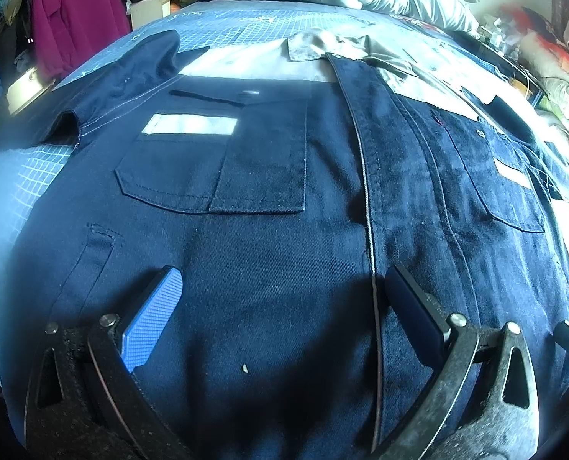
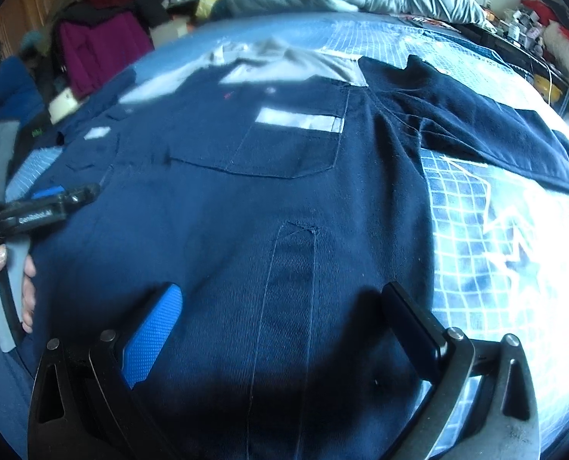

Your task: Fold small clothes

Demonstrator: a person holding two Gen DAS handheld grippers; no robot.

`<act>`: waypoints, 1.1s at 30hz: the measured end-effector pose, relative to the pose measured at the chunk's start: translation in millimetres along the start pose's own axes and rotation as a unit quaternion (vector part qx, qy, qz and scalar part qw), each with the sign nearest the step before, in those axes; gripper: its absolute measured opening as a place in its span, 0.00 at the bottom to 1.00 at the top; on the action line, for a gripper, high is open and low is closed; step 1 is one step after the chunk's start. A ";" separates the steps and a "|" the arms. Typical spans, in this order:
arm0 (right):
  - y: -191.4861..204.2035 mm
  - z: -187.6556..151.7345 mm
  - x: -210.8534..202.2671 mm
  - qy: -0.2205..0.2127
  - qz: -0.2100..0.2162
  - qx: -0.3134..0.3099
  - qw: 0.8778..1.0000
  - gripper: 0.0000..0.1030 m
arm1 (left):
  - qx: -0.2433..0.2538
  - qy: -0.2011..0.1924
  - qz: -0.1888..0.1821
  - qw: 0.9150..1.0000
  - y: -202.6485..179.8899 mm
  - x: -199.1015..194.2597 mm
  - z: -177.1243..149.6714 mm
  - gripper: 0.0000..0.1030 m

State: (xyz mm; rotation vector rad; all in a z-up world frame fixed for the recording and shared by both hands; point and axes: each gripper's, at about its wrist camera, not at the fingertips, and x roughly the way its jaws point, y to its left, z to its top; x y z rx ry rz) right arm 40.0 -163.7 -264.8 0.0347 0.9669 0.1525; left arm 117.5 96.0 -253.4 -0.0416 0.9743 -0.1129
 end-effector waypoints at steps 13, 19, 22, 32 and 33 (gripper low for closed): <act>9.3 -1.9 -24.2 0.049 -0.032 -0.082 0.995 1.00 | 0.012 -0.008 0.042 0.999 -9.7 -9.6 1.5 1.00; -77.4 32.3 -83.8 -0.016 -0.033 0.001 0.999 1.00 | 0.021 -0.056 0.040 0.997 -23.1 -20.6 25.0 1.00; -164.4 57.1 -103.5 -0.046 -0.044 0.082 0.995 1.00 | 0.020 -0.063 0.026 0.997 -29.7 -13.2 43.1 1.00; -468.9 70.6 -100.9 -0.088 -0.051 0.378 0.920 1.00 | 0.036 -0.037 0.013 0.999 -50.8 22.7 67.0 1.00; -480.6 71.0 -94.4 -0.087 -0.040 0.388 0.917 0.99 | 0.035 -0.031 0.013 0.999 -50.6 25.1 67.7 1.00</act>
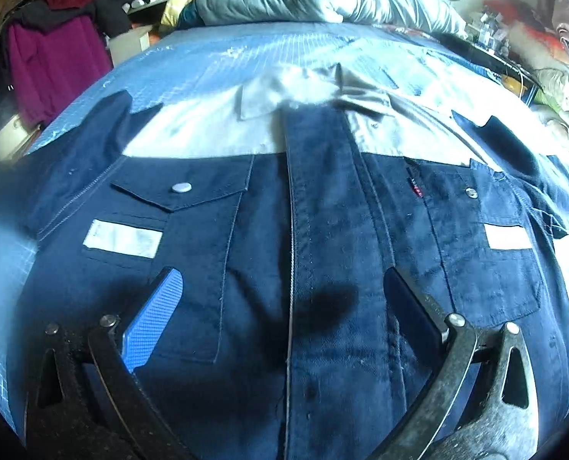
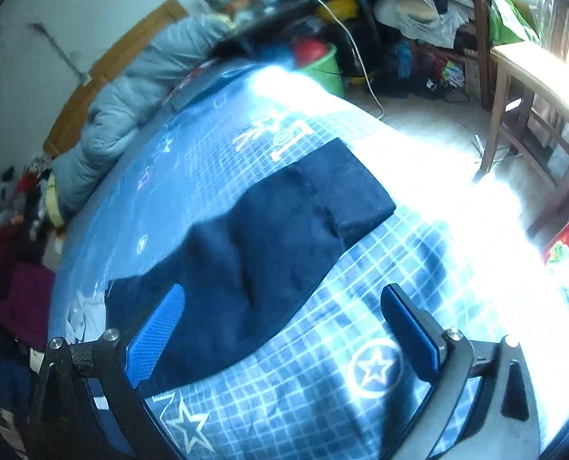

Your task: Fold small clothes

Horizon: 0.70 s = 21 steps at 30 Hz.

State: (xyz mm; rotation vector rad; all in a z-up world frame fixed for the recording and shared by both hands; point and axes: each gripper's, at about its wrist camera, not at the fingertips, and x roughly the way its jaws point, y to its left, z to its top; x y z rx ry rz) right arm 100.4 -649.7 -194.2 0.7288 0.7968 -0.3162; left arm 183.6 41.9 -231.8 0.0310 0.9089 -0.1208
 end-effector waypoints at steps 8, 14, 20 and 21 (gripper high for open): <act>-30.3 9.5 44.3 0.008 -0.003 0.034 0.999 0.88 | -0.025 -0.010 0.002 1.000 6.6 -6.3 3.8 1.00; 4.9 11.1 63.0 0.022 0.004 -0.001 1.000 0.46 | -0.031 -0.053 0.018 0.998 6.8 -25.2 19.7 1.00; 186.9 -29.2 0.6 -0.034 0.148 -0.135 0.979 0.21 | -0.063 -0.119 0.018 0.991 33.4 -70.3 41.8 1.00; 227.7 -44.0 -5.1 -0.033 0.185 -0.155 0.970 0.16 | -0.069 -0.127 0.018 0.989 39.1 -76.2 44.7 1.00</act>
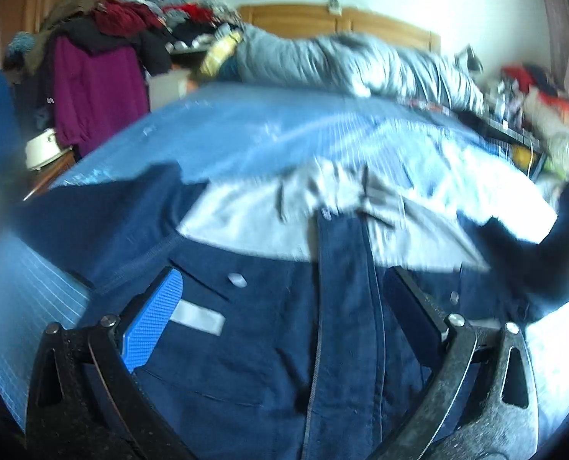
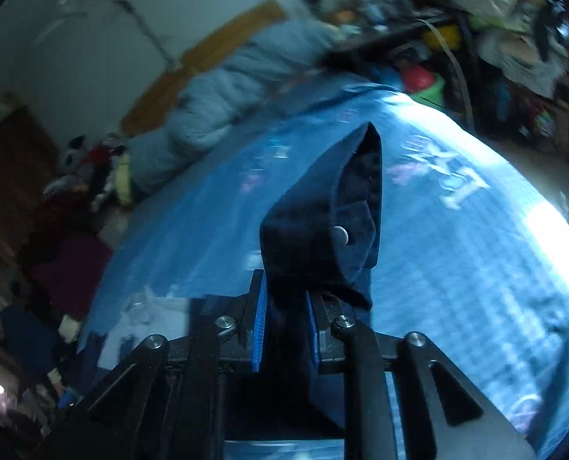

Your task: Fold small clothes

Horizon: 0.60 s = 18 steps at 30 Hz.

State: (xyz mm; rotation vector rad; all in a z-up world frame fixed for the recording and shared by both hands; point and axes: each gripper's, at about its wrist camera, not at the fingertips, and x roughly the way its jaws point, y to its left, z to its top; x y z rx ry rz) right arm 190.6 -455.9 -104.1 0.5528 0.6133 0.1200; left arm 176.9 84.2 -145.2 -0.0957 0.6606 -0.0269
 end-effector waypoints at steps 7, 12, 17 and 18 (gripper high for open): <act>255.9 -79.1 159.8 0.103 0.171 -0.101 0.975 0.07 | -0.030 -0.051 0.018 0.998 55.7 -41.4 20.5 1.00; 336.6 -162.5 256.8 0.201 0.212 -0.109 0.950 0.05 | -0.034 -0.023 0.043 0.998 94.5 -33.0 10.1 1.00; 305.2 -185.5 236.6 0.173 0.125 -0.188 0.959 0.35 | -0.035 0.004 0.029 0.999 104.1 -17.3 -8.4 1.00; 279.8 -182.8 229.6 0.165 0.092 -0.198 0.962 0.53 | -0.034 0.008 0.024 0.999 104.2 -12.9 -11.8 1.00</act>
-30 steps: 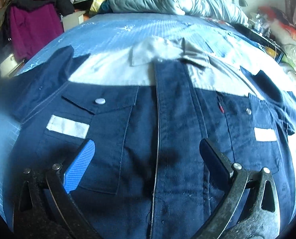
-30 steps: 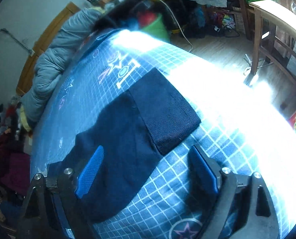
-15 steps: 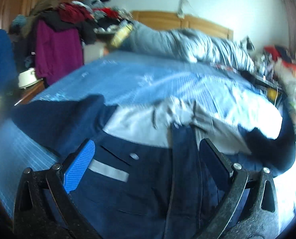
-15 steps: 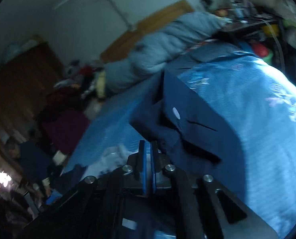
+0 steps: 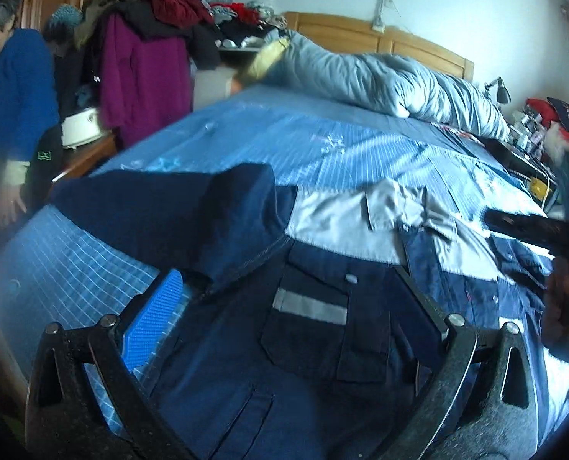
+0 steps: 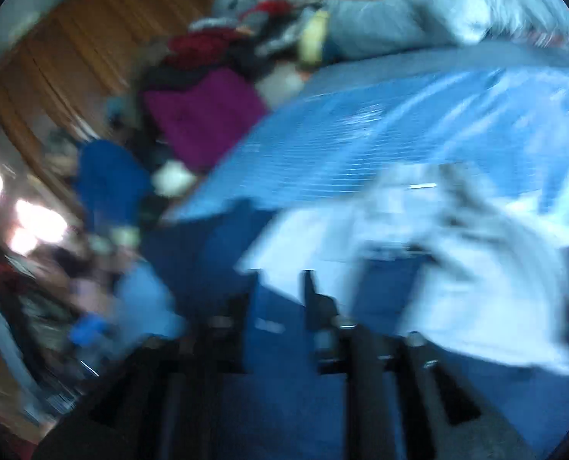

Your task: Fold small clothes

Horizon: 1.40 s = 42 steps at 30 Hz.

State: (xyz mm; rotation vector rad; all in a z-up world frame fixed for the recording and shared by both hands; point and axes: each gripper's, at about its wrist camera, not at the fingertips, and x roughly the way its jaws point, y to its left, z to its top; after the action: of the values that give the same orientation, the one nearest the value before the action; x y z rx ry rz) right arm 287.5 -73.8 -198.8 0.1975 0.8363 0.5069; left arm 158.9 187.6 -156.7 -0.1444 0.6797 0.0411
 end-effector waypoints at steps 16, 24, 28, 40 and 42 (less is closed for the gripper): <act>-144.6 -59.0 -41.5 0.100 -0.236 -0.095 0.962 0.45 | -0.014 0.033 -0.030 0.999 -7.4 25.1 -24.2 1.00; -108.3 -26.0 -65.6 0.006 -0.222 -0.064 0.973 0.05 | -0.032 0.028 -0.034 0.999 1.0 19.4 -21.1 1.00; -55.2 20.6 -78.4 -0.082 -0.110 -0.016 0.990 0.05 | -0.041 0.022 -0.035 0.998 2.6 18.8 -20.3 1.00; 48.4 18.2 93.2 0.011 0.008 -0.043 0.999 0.05 | -0.063 0.033 -0.023 0.997 33.3 20.2 -25.5 1.00; 48.7 12.3 107.2 0.025 0.009 -0.043 0.999 0.05 | -0.072 0.035 -0.023 0.997 36.1 22.4 -25.9 1.00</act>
State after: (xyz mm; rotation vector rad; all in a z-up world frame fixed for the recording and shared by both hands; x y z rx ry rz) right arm 339.8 22.5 -243.7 0.1127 0.8591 0.5648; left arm 157.1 219.3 -195.0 -0.3002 0.7432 0.0411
